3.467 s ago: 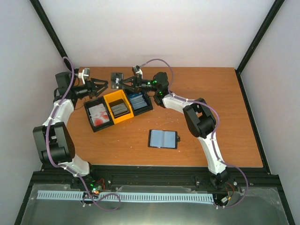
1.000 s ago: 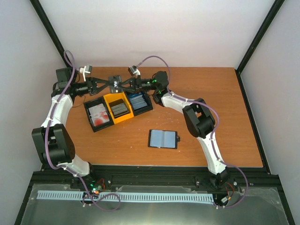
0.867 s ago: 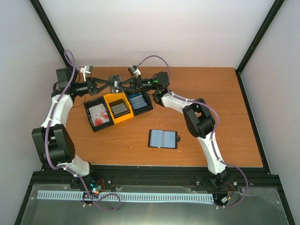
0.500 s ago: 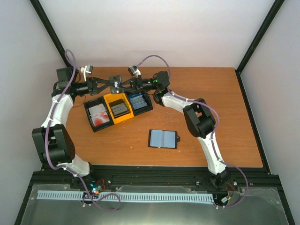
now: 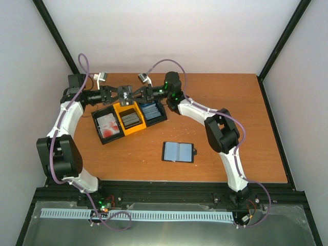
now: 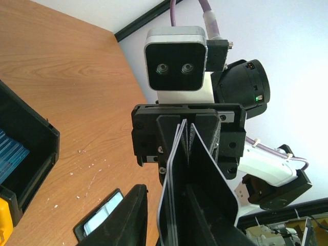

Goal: Put the credit cards into the card holder
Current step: Adjust the credit card.

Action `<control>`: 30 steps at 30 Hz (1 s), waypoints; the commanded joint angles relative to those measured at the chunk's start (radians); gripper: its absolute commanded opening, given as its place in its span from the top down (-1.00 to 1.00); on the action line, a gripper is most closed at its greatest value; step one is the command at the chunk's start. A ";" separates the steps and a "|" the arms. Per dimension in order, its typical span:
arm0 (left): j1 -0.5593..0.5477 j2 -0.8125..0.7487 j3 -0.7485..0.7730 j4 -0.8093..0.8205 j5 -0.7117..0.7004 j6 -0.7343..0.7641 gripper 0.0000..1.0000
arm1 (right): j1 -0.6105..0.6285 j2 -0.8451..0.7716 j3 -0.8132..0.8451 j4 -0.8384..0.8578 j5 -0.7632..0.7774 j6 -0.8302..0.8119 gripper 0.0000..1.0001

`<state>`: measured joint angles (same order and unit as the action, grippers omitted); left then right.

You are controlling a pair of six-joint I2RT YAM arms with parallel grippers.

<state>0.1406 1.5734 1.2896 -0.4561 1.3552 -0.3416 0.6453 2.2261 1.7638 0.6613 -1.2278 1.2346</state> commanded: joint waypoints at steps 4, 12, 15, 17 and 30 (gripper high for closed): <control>-0.019 -0.021 -0.007 0.061 0.048 -0.021 0.94 | 0.025 -0.051 0.003 0.095 0.024 0.027 0.88; 0.006 -0.035 -0.021 0.138 -0.044 -0.121 0.99 | 0.012 -0.054 -0.036 0.105 0.058 0.057 0.14; 0.027 -0.034 -0.020 0.147 -0.079 -0.153 0.99 | 0.011 -0.034 -0.024 0.105 0.069 0.083 0.13; 0.046 -0.029 -0.020 0.151 -0.093 -0.173 0.99 | 0.010 -0.016 -0.017 0.100 0.083 0.104 0.18; 0.089 0.000 -0.008 0.185 -0.106 -0.236 0.99 | 0.010 0.009 -0.010 -0.016 0.120 0.069 0.83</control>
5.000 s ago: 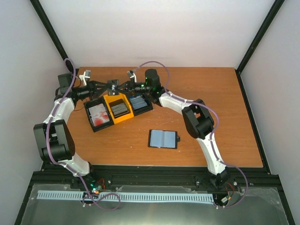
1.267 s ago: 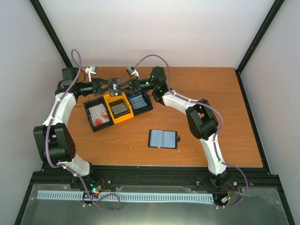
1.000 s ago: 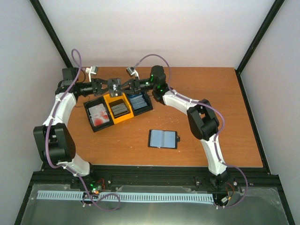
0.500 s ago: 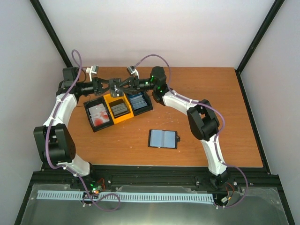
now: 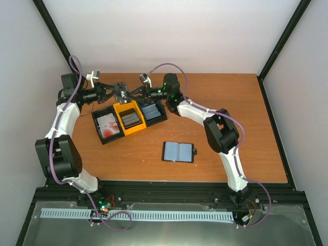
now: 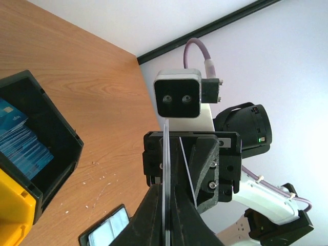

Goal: Put the credit cards into the card holder
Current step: Adjust the credit card, then place the credit card in the storage box.

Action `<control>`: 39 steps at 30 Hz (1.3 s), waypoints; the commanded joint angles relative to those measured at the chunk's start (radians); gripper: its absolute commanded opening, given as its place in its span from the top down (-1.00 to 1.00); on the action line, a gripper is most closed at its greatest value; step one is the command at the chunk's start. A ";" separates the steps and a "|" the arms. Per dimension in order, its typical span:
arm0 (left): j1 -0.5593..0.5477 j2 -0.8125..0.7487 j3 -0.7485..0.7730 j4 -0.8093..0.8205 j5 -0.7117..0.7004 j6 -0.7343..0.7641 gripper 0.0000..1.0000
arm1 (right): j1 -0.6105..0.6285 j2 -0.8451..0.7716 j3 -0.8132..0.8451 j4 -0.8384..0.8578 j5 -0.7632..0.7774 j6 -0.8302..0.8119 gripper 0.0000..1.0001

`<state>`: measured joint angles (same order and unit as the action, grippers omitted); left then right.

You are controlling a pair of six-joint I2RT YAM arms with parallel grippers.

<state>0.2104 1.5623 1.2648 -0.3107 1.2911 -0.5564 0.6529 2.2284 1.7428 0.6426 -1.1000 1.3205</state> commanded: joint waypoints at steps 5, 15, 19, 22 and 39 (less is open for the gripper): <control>0.020 0.017 0.002 0.069 -0.017 -0.042 0.99 | 0.003 0.017 0.025 0.023 -0.005 0.000 0.88; 0.021 0.061 0.097 -0.101 -0.170 0.155 0.99 | -0.061 -0.099 -0.191 0.073 0.039 -0.032 0.94; -0.021 0.073 0.149 -0.203 -0.334 0.324 0.99 | -0.108 -0.192 -0.282 -0.025 0.060 -0.135 0.94; -0.139 0.098 0.184 -0.300 -0.666 0.503 0.99 | -0.142 -0.266 -0.326 -0.220 0.093 -0.310 0.94; -0.414 0.175 0.033 -0.216 -1.529 0.786 0.99 | -0.343 -0.487 -0.518 -0.768 0.224 -0.667 0.94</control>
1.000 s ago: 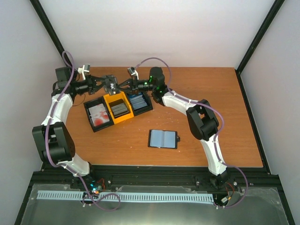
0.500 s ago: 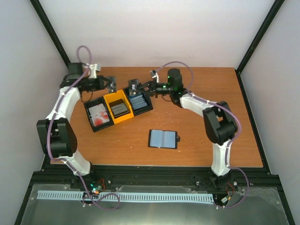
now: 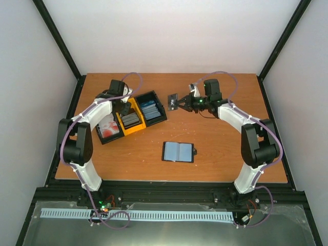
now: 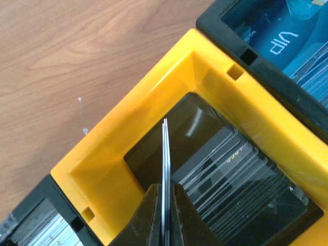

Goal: Put the credit cards into the card holder
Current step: Place the credit card in the storage box.

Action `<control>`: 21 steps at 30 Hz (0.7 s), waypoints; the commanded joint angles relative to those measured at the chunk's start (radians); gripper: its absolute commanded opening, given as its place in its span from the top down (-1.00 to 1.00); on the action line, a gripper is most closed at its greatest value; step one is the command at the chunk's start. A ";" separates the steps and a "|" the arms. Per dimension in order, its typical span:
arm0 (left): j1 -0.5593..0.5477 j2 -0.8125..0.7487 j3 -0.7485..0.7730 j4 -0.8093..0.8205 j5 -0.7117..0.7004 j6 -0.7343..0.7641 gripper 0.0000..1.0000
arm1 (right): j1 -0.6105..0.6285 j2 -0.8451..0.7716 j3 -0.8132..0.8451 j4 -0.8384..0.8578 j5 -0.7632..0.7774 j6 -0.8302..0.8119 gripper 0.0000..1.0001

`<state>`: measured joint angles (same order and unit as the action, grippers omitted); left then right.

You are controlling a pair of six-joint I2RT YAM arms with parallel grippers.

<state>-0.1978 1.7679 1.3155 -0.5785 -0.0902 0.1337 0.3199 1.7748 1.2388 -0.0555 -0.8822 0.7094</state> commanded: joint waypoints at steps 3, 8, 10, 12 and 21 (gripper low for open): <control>-0.026 -0.006 -0.028 0.091 -0.160 0.142 0.99 | -0.016 -0.027 -0.013 -0.076 -0.002 -0.059 0.95; -0.054 0.054 -0.017 0.156 -0.239 0.246 0.99 | -0.033 -0.018 0.005 -0.111 -0.012 -0.075 0.95; -0.055 0.063 -0.019 0.172 -0.264 0.276 0.99 | -0.042 -0.022 0.003 -0.116 -0.014 -0.076 0.95; -0.055 0.053 -0.042 0.207 -0.264 0.312 0.98 | -0.047 -0.028 -0.001 -0.117 -0.013 -0.077 0.94; -0.055 0.091 -0.065 0.278 -0.267 0.392 0.45 | -0.055 -0.042 -0.012 -0.120 -0.014 -0.072 0.94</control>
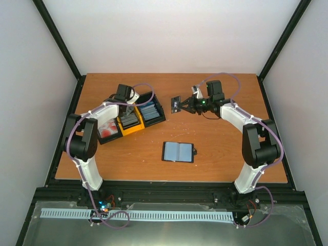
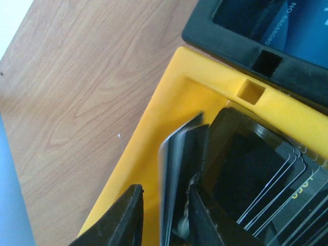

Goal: Put the credit cards into the card holder
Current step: Place the credit card in the storage box.

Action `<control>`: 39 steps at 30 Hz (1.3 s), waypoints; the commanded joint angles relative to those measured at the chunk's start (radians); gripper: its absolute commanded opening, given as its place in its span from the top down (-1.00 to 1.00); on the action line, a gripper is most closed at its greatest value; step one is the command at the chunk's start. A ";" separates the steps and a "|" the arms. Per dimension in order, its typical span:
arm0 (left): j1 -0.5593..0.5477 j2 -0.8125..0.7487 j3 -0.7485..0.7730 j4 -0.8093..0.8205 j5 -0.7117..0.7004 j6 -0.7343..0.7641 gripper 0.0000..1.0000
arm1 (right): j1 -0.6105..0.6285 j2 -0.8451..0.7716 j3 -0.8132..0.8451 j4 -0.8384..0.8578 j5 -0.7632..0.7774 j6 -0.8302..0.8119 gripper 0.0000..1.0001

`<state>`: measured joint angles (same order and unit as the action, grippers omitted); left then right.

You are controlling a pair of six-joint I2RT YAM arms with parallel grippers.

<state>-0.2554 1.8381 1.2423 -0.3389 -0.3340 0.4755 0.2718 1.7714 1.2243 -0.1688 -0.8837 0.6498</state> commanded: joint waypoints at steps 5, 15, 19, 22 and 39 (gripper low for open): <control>0.002 -0.076 0.023 -0.051 0.139 -0.041 0.08 | -0.008 -0.063 -0.016 -0.009 -0.002 -0.012 0.94; 0.002 -0.271 0.034 -0.140 0.489 -0.421 -0.33 | -0.006 -0.128 -0.110 -0.045 0.081 -0.027 0.94; 0.001 -0.423 -0.108 0.040 0.622 -0.641 -0.77 | 0.002 -0.198 -0.216 -0.036 0.135 -0.021 0.94; 0.001 -0.522 -0.190 0.098 0.624 -0.724 -0.99 | 0.019 -0.260 -0.306 -0.020 0.157 -0.016 0.94; -0.021 -0.705 -0.523 0.227 0.992 -1.052 -0.97 | 0.268 -0.522 -0.732 0.070 0.404 0.151 0.94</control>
<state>-0.2600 1.1385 0.7921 -0.2268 0.4931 -0.4587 0.5106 1.2724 0.5274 -0.1421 -0.5552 0.7677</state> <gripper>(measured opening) 0.988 0.029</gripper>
